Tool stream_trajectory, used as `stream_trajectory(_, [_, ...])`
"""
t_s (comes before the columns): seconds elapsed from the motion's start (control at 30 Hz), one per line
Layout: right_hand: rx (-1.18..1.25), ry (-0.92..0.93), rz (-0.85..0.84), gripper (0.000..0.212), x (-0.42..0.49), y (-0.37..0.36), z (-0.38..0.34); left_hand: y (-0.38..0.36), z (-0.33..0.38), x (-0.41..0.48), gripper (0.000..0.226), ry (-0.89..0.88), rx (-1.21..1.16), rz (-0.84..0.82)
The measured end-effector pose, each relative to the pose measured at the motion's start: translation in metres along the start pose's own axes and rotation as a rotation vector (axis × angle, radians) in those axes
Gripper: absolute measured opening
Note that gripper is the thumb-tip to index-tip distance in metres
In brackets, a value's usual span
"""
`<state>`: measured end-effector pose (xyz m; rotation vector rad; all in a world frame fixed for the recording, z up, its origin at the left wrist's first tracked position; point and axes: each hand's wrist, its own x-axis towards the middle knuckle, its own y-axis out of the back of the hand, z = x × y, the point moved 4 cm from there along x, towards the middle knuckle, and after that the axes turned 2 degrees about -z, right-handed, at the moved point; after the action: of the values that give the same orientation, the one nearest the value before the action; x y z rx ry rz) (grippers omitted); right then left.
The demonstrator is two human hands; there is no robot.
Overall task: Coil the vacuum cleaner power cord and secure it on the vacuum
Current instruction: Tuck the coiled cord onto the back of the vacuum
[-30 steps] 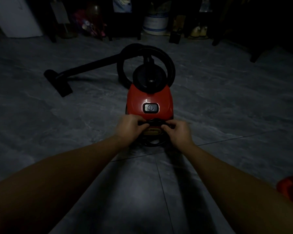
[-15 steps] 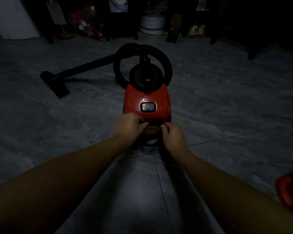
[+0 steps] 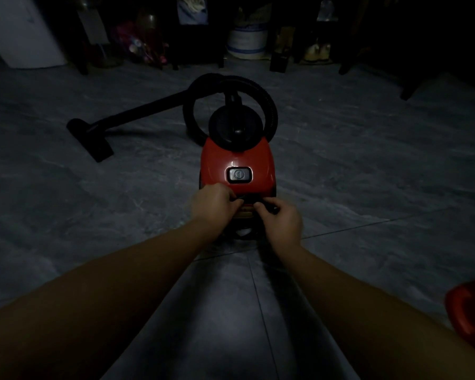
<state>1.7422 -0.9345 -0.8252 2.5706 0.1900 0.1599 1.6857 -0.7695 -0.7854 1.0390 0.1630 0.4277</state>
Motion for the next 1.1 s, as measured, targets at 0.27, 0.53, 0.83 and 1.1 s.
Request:
stream_trajectory(0.27, [0.243,-0.302,-0.058,0.029,0.017,-0.016,0.013,-0.008,-0.014,-0.003,0.017,-0.104,-0.173,0.035])
stream_trajectory(0.53, [0.535,-0.568,-0.175,0.030,0.022,-0.029,0.027,-0.002,-0.013,-0.009,0.030,-0.429,-0.047,0.055])
stream_trajectory(0.83, [0.531,-0.582,-0.129,0.028,0.013,-0.031,0.026,-0.004,-0.011,-0.003,0.034,-0.391,0.014,-0.047])
stream_trajectory(1.1, [0.488,-0.623,-0.132,0.043,0.015,-0.035,0.012,-0.002,-0.014,-0.004,0.044,-0.348,0.019,-0.145])
